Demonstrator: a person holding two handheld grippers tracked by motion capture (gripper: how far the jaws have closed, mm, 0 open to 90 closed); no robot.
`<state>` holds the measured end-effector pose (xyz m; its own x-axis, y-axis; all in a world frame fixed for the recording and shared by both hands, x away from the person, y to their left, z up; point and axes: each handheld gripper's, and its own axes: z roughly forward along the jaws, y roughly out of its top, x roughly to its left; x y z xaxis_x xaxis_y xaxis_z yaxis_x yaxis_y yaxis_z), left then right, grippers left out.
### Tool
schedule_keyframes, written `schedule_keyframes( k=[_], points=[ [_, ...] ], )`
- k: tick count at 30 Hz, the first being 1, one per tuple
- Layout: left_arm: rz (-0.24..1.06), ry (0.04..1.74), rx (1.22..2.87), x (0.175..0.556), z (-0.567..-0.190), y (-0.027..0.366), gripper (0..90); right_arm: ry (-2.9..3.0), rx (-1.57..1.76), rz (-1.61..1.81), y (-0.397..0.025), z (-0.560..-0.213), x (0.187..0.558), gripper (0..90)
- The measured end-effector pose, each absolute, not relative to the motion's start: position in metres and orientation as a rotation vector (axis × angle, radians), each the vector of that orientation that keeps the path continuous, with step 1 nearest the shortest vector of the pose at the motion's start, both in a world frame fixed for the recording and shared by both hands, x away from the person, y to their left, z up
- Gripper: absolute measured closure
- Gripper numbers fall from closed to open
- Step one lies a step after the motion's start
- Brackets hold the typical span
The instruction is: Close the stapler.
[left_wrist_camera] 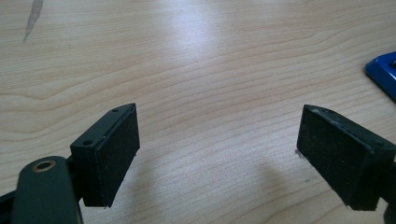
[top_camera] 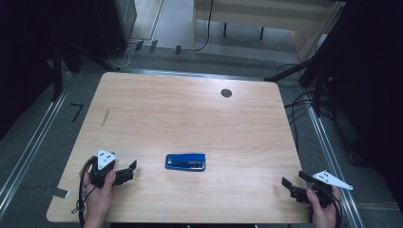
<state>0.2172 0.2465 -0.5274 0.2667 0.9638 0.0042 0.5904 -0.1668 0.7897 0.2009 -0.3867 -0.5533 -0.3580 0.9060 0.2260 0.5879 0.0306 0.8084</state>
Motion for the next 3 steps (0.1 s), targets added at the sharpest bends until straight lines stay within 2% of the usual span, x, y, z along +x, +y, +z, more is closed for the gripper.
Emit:
schedule_keyframes(
  k=[3],
  points=[
    [0.692, 1.407, 1.856, 0.2173, -0.5273, 0.2465, 13.6, 1.966, 1.516, 1.245, -0.3862, -0.5533, 0.2012, 13.7]
  ],
)
